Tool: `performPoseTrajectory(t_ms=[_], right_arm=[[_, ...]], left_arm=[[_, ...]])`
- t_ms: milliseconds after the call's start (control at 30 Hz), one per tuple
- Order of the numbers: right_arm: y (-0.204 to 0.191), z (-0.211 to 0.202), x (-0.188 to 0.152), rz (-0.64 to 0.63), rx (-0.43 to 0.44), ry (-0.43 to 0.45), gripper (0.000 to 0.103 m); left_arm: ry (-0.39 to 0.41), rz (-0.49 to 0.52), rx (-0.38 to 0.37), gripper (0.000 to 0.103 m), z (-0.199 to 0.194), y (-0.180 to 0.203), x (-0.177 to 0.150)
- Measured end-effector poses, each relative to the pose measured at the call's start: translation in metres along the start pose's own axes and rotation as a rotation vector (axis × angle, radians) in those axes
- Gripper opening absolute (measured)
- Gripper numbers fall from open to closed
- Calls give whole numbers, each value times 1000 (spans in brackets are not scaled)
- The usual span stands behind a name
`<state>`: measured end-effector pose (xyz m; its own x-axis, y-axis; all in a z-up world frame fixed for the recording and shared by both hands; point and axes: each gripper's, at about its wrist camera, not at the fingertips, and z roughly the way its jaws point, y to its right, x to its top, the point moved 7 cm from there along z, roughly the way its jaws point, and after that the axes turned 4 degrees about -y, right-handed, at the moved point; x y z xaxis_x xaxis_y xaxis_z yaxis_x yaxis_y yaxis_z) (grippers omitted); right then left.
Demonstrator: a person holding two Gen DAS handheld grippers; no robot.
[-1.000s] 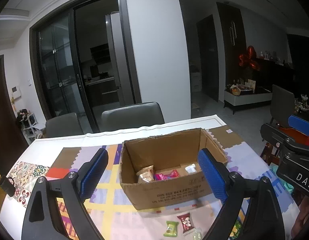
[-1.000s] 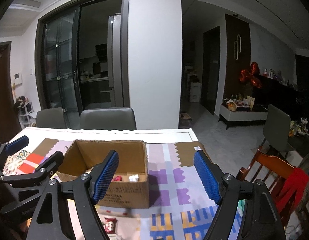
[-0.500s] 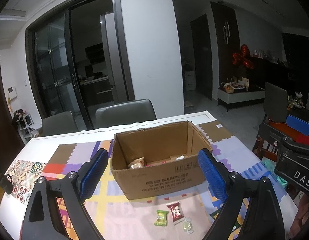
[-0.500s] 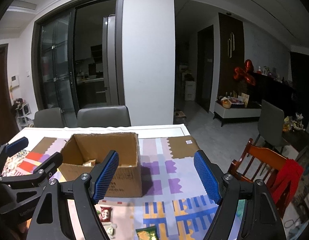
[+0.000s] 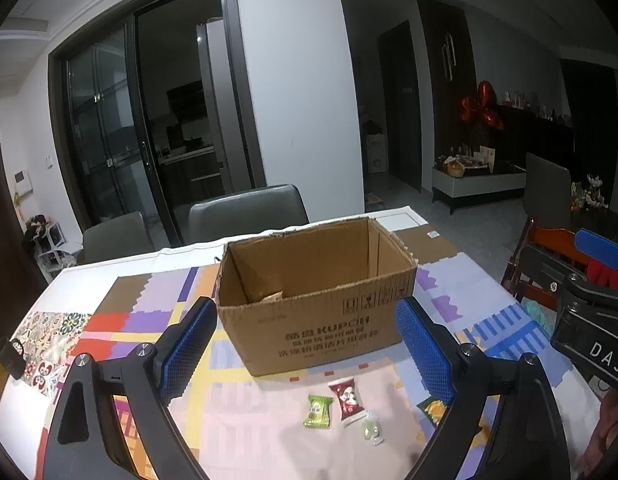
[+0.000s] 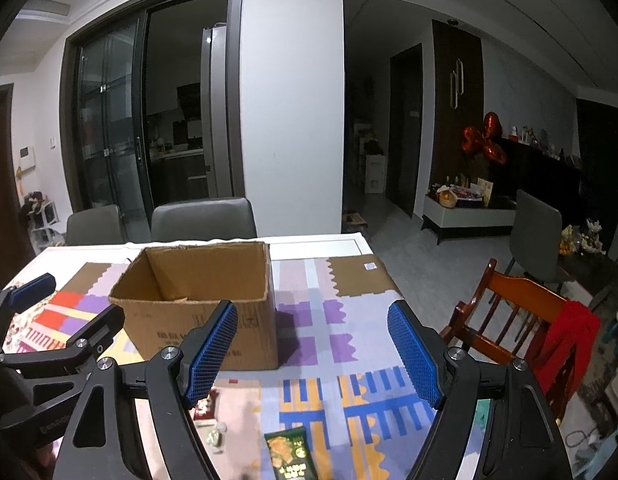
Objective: Organize snacks
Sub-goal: 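Move both open tools back toward the candies on the table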
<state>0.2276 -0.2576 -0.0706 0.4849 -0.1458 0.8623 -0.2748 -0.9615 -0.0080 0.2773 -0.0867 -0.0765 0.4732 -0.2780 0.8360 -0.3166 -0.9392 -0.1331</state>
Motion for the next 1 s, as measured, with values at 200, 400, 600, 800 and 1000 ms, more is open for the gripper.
performPoseTrajectory(t_ms=[200,400,600,800,1000], right_arm=[[-4,-3,-14,-8,1,-12,78],[-13,-3,-28,-19,7,-31,78],[-23,-3,-41,-21,20,-44,78],[-37,1,-57,-38,35,-69,78],[-49,10,-73,-55,41,-100,78]], left_arm=[[-12,1,6,92,-3,-4,-15],[-30,1,17,92,-4,-13,-33],[-43,9,24,91,-5,-21,-48],[-61,6,22,91,0,-30,-64],[-76,8,-7,91,9,-36,-79]])
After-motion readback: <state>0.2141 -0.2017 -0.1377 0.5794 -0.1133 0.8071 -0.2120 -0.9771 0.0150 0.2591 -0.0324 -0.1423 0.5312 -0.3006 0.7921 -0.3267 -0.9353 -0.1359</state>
